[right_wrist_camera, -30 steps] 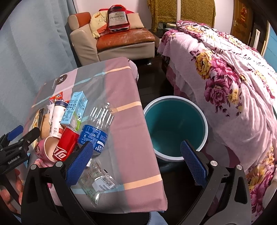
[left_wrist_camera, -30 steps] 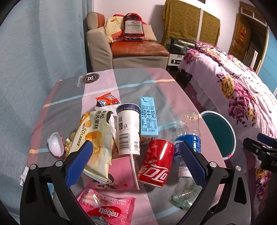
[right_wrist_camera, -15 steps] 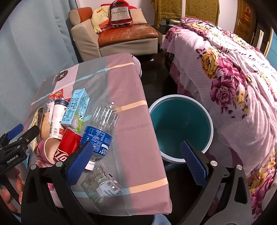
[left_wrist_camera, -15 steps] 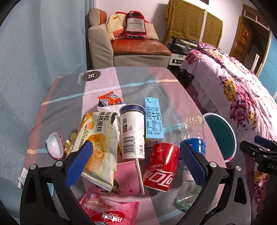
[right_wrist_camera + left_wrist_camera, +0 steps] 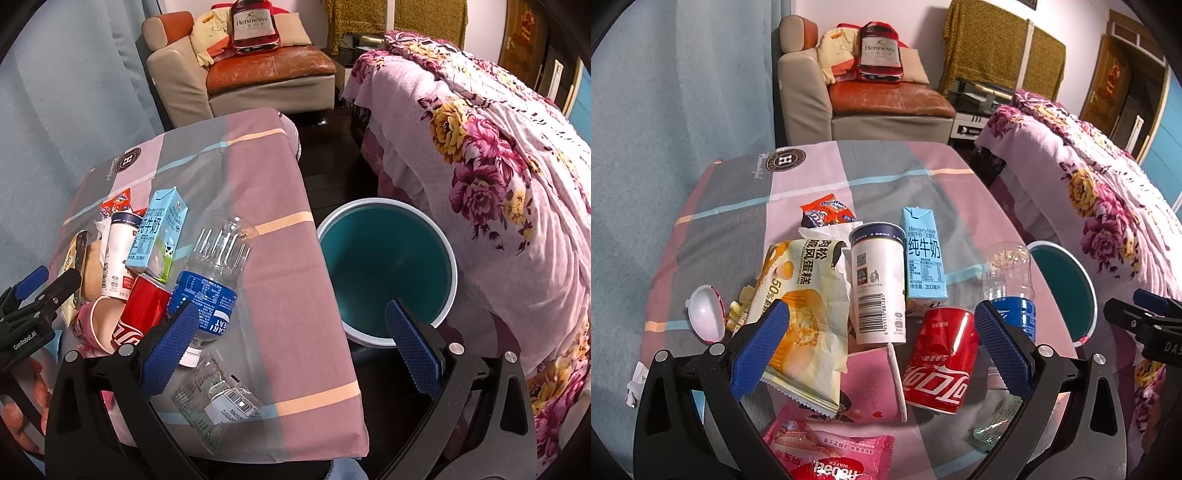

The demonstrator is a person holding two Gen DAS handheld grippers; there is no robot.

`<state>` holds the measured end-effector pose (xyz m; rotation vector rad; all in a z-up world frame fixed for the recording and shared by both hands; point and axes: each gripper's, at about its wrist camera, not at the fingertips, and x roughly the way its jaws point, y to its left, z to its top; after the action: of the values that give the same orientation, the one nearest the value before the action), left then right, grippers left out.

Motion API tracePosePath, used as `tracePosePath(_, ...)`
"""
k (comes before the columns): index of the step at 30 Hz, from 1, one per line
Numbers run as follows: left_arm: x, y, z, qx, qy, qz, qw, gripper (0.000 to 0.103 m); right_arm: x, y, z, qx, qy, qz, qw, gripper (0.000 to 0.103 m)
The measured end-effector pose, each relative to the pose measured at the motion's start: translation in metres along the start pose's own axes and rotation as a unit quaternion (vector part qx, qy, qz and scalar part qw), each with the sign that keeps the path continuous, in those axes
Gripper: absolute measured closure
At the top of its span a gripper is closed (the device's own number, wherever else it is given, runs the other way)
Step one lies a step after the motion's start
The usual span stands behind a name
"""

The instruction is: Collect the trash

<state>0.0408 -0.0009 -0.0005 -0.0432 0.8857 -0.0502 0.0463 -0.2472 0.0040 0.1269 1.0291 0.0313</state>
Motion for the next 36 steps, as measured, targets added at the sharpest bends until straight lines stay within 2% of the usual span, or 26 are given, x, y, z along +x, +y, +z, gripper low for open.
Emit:
tracePosePath(18, 0.01, 0.016, -0.003, -0.005, 0.005, -0.013, 0.9999, 0.003, 0.014, 0.018, 0.006, -0.008, 0.026, 0.006, 1.0, 0.006)
tracePosePath(29, 0.016, 0.044, 0.006, -0.018, 0.002, -0.02, 0.9996, 0.003, 0.031, 0.034, 0.013, -0.015, 0.05, 0.005, 0.999, 0.006)
tracePosePath(36, 0.021, 0.062, 0.01, -0.023, 0.0, -0.019, 0.9995, 0.003, 0.057, 0.043, 0.017, -0.006, 0.078, 0.026, 0.997, 0.006)
